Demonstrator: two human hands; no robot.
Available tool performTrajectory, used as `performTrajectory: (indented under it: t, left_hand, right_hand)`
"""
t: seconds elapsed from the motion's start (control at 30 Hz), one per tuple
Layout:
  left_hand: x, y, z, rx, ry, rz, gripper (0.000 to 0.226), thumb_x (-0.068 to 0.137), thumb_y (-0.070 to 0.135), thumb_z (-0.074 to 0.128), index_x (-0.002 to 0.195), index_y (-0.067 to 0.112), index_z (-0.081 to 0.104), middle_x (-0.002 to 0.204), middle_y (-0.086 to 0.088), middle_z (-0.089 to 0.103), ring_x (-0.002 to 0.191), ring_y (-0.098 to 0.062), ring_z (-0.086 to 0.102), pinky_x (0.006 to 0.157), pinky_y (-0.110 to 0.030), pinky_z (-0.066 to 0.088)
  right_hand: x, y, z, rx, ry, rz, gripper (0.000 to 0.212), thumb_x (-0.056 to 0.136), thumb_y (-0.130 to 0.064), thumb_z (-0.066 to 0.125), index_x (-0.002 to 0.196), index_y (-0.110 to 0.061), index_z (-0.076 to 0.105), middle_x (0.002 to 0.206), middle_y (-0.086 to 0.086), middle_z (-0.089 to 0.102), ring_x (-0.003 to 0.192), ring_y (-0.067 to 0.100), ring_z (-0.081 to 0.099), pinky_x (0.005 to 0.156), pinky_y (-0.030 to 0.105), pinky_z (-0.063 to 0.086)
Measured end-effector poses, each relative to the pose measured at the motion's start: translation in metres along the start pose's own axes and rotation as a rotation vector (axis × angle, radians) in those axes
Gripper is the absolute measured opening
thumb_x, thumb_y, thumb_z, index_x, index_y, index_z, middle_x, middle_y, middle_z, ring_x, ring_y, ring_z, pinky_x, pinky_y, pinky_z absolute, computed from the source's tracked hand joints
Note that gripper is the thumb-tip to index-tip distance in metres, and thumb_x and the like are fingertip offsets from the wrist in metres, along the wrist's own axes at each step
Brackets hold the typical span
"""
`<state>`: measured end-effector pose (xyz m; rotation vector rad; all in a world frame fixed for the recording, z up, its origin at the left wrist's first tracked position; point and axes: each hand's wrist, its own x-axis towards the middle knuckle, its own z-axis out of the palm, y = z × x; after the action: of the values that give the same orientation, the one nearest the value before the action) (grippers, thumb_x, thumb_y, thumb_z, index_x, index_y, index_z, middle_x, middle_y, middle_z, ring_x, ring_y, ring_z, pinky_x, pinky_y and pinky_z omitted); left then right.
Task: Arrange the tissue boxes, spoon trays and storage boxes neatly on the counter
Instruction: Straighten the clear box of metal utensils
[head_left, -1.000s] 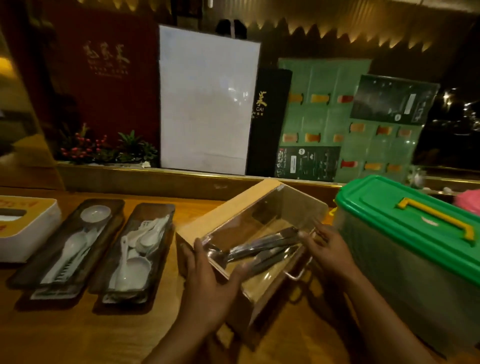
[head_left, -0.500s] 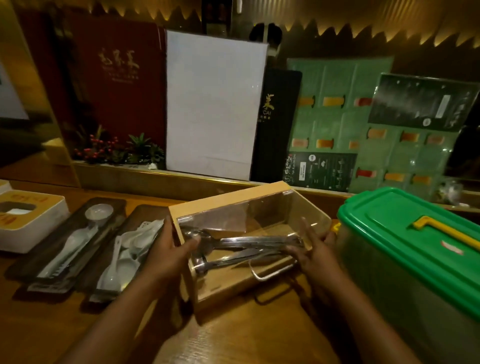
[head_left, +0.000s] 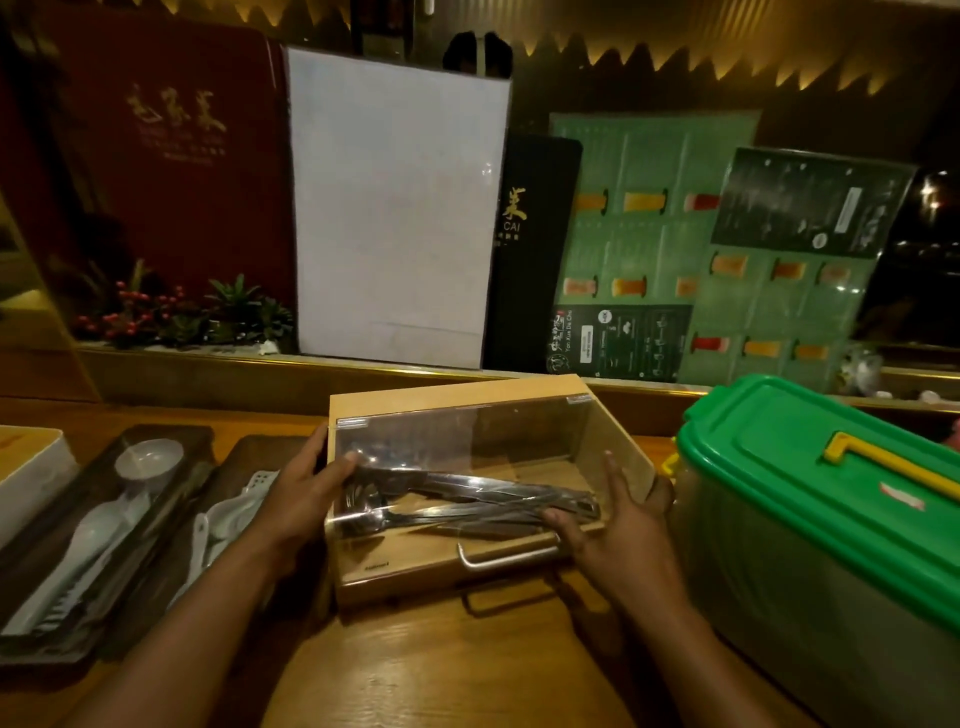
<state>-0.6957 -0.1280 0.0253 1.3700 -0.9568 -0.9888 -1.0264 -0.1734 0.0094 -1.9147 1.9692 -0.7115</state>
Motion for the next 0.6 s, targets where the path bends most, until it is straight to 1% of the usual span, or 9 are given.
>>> performTrajectory:
  t: [0.07,0.13,0.2,0.3,0.4,0.47,0.6]
  left_hand:
    - [0.005,0.000,-0.003,-0.025,-0.016,-0.006,0.037,0.100,0.019,0.053,0.117,0.051,0.056,0.113,0.008,0.067,0.100,-0.017,0.069,0.074,-0.038,0.057]
    - [0.010,-0.001,-0.007,-0.072,-0.032,-0.027,0.039,0.100,0.018,0.054,0.128,0.045,0.053,0.115,0.006,0.067,0.095,-0.017,0.072,0.067,-0.034,0.059]
    - [0.014,-0.001,-0.011,-0.102,-0.050,-0.045,0.042,0.100,0.018,0.055,0.136,0.040,0.051,0.118,0.003,0.067,0.094,-0.017,0.073,0.063,-0.031,0.060]
    - [0.017,-0.001,-0.015,-0.116,-0.071,-0.059,0.043,0.100,0.019,0.055,0.139,0.036,0.052,0.121,0.000,0.068,0.099,-0.021,0.072,0.066,-0.034,0.059]
    - [0.020,-0.003,-0.019,-0.132,-0.078,-0.074,0.041,0.101,0.019,0.054,0.139,0.033,0.054,0.121,-0.004,0.069,0.105,-0.028,0.070,0.072,-0.040,0.057]
    - [0.018,-0.002,-0.021,-0.149,-0.093,-0.083,0.041,0.101,0.018,0.052,0.140,0.031,0.055,0.119,-0.005,0.071,0.103,-0.028,0.071,0.073,-0.042,0.058]
    - [0.009,-0.001,-0.023,-0.175,-0.115,-0.096,0.034,0.102,0.019,0.051,0.130,0.036,0.060,0.114,-0.002,0.074,0.098,-0.024,0.073,0.075,-0.044,0.057]
  right_hand:
    - [-0.007,-0.002,0.001,-0.015,0.032,0.012,0.095,0.075,-0.076,0.060,0.150,-0.054,0.006,0.161,0.009,-0.014,0.144,0.044,0.026,0.106,0.051,0.042]
    - [-0.014,-0.003,-0.001,-0.025,0.058,0.019,0.089,0.079,-0.071,0.061,0.150,-0.055,0.009,0.161,0.008,-0.005,0.142,0.040,0.031,0.104,0.048,0.044]
    - [-0.021,-0.004,-0.003,-0.037,0.096,0.007,0.082,0.083,-0.066,0.060,0.149,-0.054,0.014,0.159,0.010,0.006,0.139,0.037,0.037,0.102,0.045,0.047]
    - [-0.029,-0.006,-0.006,-0.025,0.132,0.019,0.073,0.087,-0.060,0.059,0.150,-0.050,0.022,0.156,0.012,0.019,0.135,0.033,0.041,0.102,0.044,0.046]
    - [-0.038,-0.010,-0.004,0.012,0.172,0.056,0.068,0.087,-0.060,0.059,0.147,-0.048,0.030,0.150,0.013,0.030,0.131,0.033,0.045,0.101,0.047,0.048]
    - [-0.047,-0.011,-0.001,0.019,0.190,0.087,0.068,0.086,-0.061,0.060,0.146,-0.049,0.031,0.147,0.013,0.030,0.130,0.034,0.045,0.101,0.049,0.048]
    - [-0.066,-0.014,-0.002,0.028,0.222,0.133,0.068,0.083,-0.061,0.064,0.144,-0.051,0.034,0.146,0.011,0.029,0.129,0.033,0.045,0.101,0.049,0.048]
